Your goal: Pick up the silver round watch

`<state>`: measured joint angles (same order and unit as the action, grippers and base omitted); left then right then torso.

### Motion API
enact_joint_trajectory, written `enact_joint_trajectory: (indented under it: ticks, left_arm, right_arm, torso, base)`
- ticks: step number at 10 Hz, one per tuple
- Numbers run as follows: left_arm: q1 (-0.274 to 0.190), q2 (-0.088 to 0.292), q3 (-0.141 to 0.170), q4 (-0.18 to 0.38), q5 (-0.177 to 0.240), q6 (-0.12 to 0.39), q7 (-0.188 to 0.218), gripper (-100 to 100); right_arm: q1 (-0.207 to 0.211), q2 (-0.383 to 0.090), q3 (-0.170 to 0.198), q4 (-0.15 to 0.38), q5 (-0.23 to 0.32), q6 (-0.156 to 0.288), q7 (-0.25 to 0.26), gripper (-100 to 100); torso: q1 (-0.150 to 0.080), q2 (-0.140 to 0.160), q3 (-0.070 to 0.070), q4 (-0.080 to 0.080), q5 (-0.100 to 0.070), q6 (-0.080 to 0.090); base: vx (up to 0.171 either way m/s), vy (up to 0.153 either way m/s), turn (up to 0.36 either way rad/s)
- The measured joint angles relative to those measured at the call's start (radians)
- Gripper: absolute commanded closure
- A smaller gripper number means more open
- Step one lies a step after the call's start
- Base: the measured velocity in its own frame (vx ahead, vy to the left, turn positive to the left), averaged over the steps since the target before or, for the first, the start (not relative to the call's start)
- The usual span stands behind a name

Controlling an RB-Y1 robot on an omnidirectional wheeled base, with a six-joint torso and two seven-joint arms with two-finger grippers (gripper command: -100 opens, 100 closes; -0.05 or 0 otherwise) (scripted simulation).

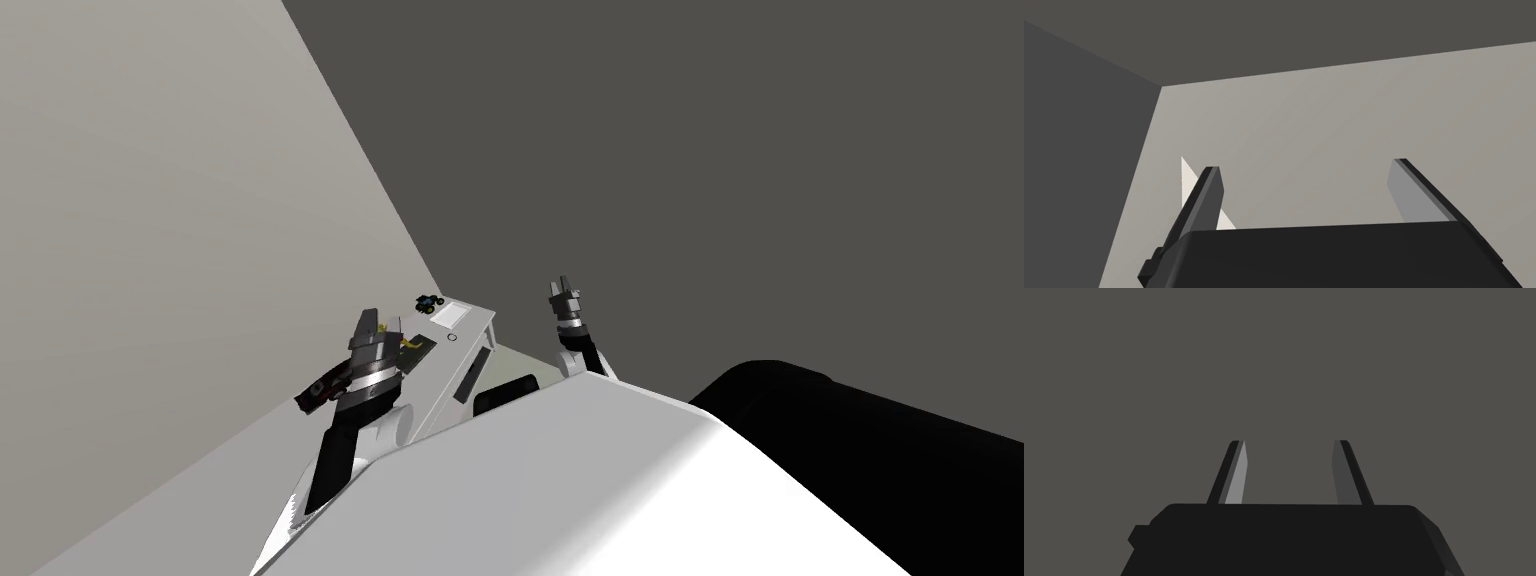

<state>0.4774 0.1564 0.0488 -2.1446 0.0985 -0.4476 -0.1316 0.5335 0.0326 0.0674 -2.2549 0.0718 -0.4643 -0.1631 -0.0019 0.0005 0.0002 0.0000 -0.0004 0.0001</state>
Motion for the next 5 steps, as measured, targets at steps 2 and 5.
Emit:
enact_joint_trajectory:
  ticks: [2, 5]
  left_arm:
    - [-0.019, 0.021, -0.009, 0.044, 0.001, 0.035, -0.007, -100]
    - [-0.027, 0.056, -0.025, 0.093, 0.004, 0.098, -0.017, -100]
  right_arm:
    - [0.000, 0.000, 0.000, 0.000, 0.000, 0.000, 0.000, 0]
    - [0.000, 0.000, 0.000, 0.000, 0.000, 0.000, 0.000, 0]
  torso:
    - [0.001, 0.000, 0.000, 0.000, 0.000, 0.000]
    - [0.000, 0.000, 0.000, 0.000, 0.000, 0.000]
  base:
    - [-0.010, -0.022, -0.049]
    - [-0.009, -0.034, -0.070]
